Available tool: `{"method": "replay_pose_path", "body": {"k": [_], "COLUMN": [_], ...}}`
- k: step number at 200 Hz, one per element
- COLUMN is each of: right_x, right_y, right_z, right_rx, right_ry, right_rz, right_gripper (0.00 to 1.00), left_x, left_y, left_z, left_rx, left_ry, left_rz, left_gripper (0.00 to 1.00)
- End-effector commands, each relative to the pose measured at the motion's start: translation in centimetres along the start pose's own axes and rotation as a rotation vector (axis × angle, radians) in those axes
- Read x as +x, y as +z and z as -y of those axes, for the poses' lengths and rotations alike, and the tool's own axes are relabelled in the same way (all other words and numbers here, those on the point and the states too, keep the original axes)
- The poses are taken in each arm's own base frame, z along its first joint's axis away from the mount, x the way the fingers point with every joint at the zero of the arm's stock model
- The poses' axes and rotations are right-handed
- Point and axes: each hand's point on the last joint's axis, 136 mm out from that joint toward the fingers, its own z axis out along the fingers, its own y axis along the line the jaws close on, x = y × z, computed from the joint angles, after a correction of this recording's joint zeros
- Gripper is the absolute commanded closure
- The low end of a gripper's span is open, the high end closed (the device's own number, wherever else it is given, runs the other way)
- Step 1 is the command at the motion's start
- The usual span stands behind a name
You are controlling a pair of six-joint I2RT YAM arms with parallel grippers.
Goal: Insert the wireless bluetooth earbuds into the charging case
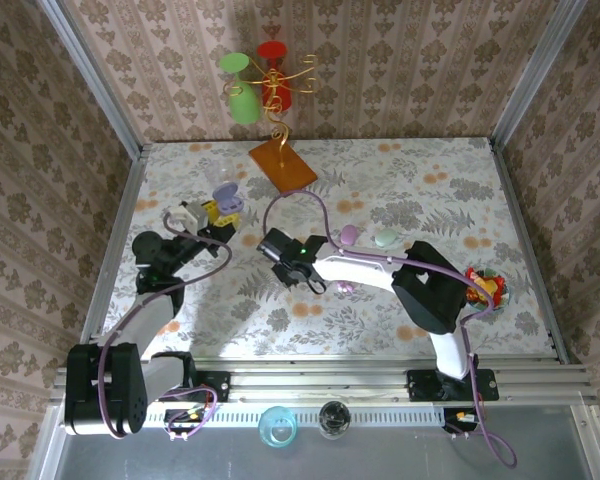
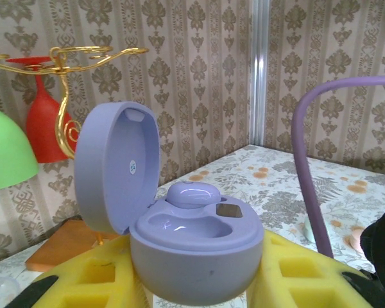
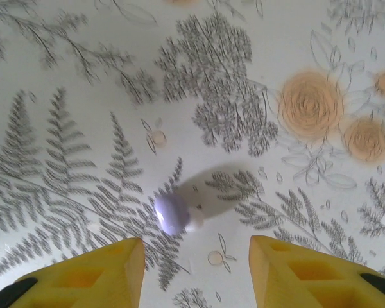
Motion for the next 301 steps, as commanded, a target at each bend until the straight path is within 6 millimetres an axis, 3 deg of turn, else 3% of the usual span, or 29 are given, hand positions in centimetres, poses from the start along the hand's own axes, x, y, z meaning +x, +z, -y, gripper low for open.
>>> {"method": "replay_pose_path", "body": {"k": [1, 48, 115, 256, 301], "right_x": [0.0, -0.2, 0.0, 1.7, 1.6], "right_y": [0.6, 1.5, 2.8, 4.3, 4.2], "right_z": [0.5, -0.3, -1.3, -1.2, -1.1], "right_rx": [0.115, 0.208, 0.224, 0.257, 0.259], "right_ry": [-0.093, -0.232, -0.284, -0.311, -0.305], "right_rz": [-0.036, -0.057, -0.096, -0.161, -0.167], "right_gripper": [0.54, 0.57, 0.6, 0.67, 0.75], "left_x": [-0.3, -0.3, -0.7, -1.2, -1.1], "left_y": [-0.6, -1.1, -1.6, -2.0, -2.1], "left_z": [-0.7, -2.7, -4.1, -3.7, -3.6], "left_rx": [-0.027, -0.077, -0.129, -0.13, -0.131], "left_ry": [-0.01, -0.05, -0.044, -0.039, -0.037], "left_rz": [0.013, 0.026, 0.031, 0.032, 0.028], "left_gripper": [0.65, 0.65, 0.65, 0.65, 0.65]}}
